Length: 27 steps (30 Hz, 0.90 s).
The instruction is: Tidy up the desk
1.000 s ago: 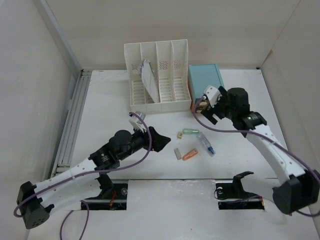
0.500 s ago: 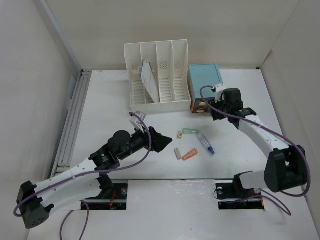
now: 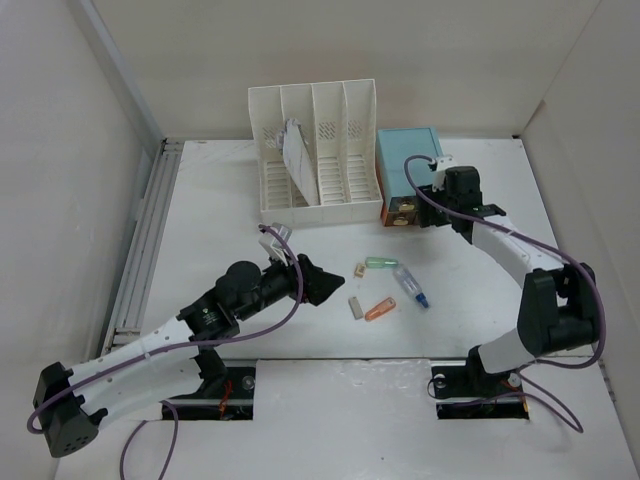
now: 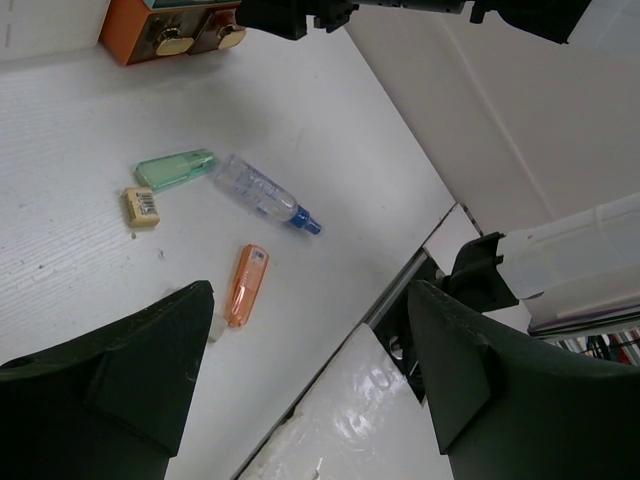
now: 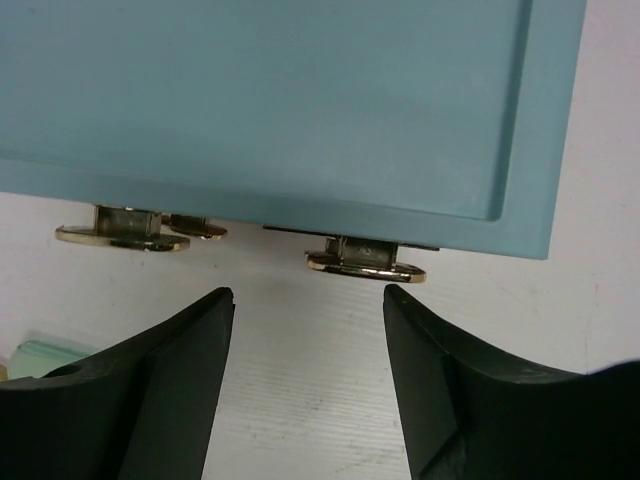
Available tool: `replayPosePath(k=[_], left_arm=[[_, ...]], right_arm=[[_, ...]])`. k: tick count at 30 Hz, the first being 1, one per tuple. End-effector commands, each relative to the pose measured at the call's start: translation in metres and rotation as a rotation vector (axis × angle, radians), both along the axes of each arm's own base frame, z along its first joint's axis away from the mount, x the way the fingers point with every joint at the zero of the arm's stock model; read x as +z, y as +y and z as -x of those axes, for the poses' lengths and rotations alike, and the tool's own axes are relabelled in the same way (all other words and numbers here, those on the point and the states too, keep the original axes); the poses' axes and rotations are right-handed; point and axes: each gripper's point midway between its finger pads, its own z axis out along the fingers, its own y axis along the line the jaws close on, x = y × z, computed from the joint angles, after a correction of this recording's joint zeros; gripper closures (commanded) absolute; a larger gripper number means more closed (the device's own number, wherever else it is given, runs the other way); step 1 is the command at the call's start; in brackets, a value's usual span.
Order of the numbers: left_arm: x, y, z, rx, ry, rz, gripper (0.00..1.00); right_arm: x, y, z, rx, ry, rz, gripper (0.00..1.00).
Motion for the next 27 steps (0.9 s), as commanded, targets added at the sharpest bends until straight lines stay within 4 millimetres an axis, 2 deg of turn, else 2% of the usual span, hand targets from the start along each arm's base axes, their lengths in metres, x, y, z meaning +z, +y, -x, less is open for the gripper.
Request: replayPosePath(k=[1,2,4,5,13,16,17,25,27], left_arm=[[0.007,-0.002,0.001,-0.003,-0.015,0.028,0.24],[0.007,-0.002,0.001,-0.003,-0.015,0.028,0.24],[0.004,-0.001,0.001,-0.003,-0.010,0.021,0.24],[0.004,-0.001,0.001,-0.003,-0.010,0.021,0.24],[0.009,-0.002,0.001,-0.003,-0.015,0.028,0.24],[0.009,-0.002,0.000,-0.003,-0.010,0.021,0.24],[0.009,-0.002,0.000,-0.003,-0.010,0.021,0.24],[0.009,0.001,0.001,0.006,-0.010,0.019,0.24],[0.009,0.001,0.001,0.006,-0.010,0.019,0.24]], right_arm=[[0.034,-0.004,-0.027,-0.065,-0.121,-0.029,0.33],[0.034,-0.012,-0.028,-0.087,-0.123,-0.021,0.33],[0.037,-0.011,-0.032,-0.094,-0.132,-0.032,0.33],[0.037,-0.019,-0.033,-0.118,-0.134,-0.022,0.33],[0.043,-0.028,-0.038,-0.151,-0.156,-0.027,0.33],[0.036,-0.030,-0.042,-0.153,-0.137,-0.028,0.33],[0.040,-0.028,-0.044,-0.142,-0.144,-0.038,0.33],[0.030,-0.022,-0.048,-0.136,-0.128,-0.063,0.34],[0.032,-0.022,-0.049,-0.135,-0.137,-0.065,0.37]])
